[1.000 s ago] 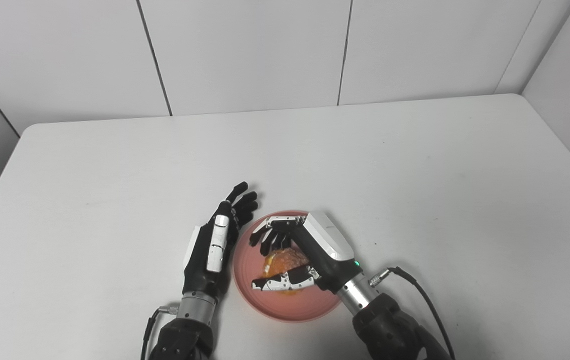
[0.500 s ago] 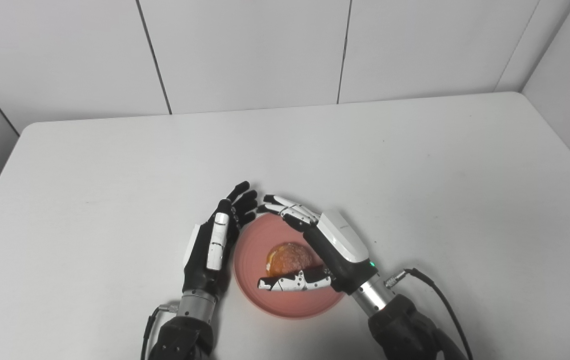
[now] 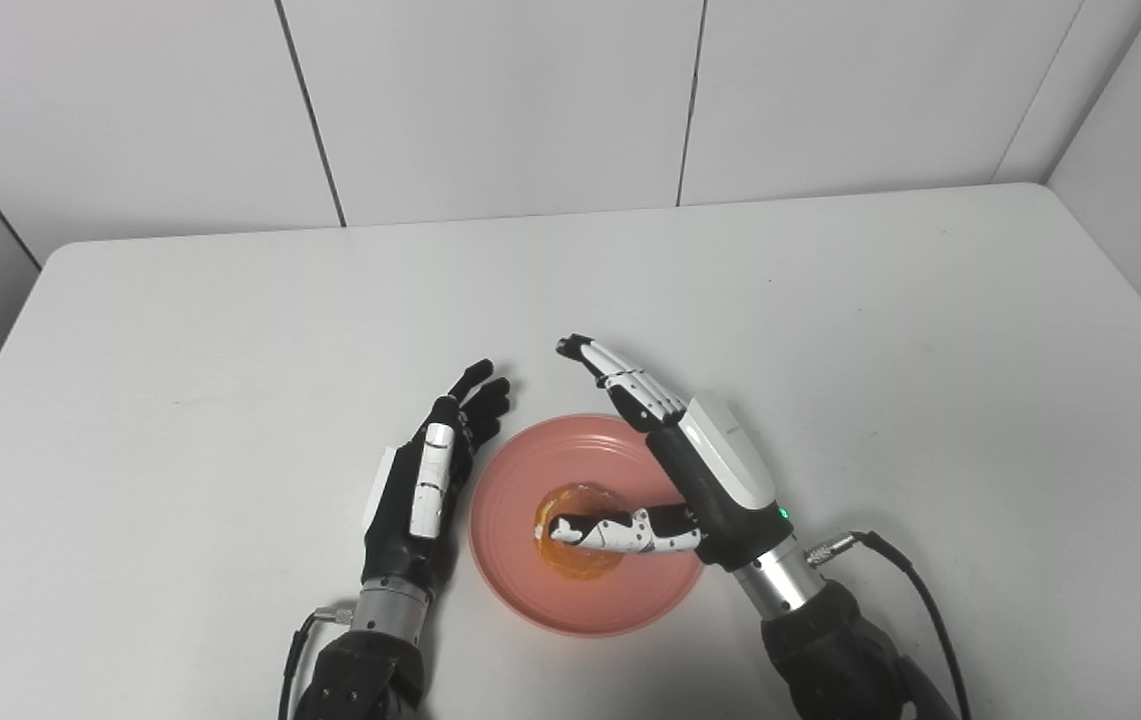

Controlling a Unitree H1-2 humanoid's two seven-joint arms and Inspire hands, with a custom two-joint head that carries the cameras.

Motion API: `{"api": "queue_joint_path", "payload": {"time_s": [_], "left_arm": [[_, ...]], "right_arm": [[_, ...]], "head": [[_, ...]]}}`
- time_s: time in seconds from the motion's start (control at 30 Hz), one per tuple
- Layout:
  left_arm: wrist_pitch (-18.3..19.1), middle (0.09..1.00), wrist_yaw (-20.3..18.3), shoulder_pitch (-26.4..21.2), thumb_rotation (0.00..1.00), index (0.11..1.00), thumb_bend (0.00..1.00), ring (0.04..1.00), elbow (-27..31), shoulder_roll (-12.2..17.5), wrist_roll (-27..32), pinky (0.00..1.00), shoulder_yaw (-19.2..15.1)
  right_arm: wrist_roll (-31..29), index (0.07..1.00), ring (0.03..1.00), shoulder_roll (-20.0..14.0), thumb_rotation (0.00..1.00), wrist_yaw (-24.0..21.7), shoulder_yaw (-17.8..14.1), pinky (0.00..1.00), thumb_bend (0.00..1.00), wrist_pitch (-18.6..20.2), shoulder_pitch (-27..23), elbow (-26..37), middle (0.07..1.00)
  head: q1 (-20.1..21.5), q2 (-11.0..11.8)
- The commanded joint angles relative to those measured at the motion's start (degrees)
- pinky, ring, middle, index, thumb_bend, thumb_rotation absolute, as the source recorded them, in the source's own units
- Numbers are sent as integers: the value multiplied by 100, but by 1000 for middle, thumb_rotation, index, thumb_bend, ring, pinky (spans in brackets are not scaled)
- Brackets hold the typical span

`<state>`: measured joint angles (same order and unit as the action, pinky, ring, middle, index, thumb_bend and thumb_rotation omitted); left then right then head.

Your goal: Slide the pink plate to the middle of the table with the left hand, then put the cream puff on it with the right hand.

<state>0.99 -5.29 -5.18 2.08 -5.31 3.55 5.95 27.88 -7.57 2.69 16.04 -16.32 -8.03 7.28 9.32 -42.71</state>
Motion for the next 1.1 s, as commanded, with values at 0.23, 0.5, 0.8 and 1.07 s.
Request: {"api": "queue_joint_path", "payload": {"time_s": [0.23, 0.5, 0.8, 1.07], "left_arm": [[-128, 937, -50, 27, 1000, 924, 629, 937, 136, -36, 100, 969, 10], [-15, 1000, -36, 130, 1000, 1000, 659, 1000, 426, 51, -2, 1000, 44], [27, 1000, -89, 159, 1000, 1000, 690, 1000, 484, 146, 96, 1000, -30], [-64, 1000, -42, 198, 1000, 1000, 652, 1000, 416, 134, 113, 1000, -13]], "right_arm": [[-732, 974, 956, 441, 991, 268, -768, 935, 722, 388, 537, 131, 977], [-2409, 991, 1000, 764, 881, 1, -1195, 1000, 669, 538, 621, 56, 1000], [-2819, 1000, 1000, 863, 925, -111, -1287, 1000, 600, 698, 721, 56, 1000], [-3270, 1000, 1000, 1142, 791, -71, -1407, 998, 586, 798, 812, -48, 1000]], "head": [[-424, -37], [-530, -57], [-495, -84], [-585, -35]]}}
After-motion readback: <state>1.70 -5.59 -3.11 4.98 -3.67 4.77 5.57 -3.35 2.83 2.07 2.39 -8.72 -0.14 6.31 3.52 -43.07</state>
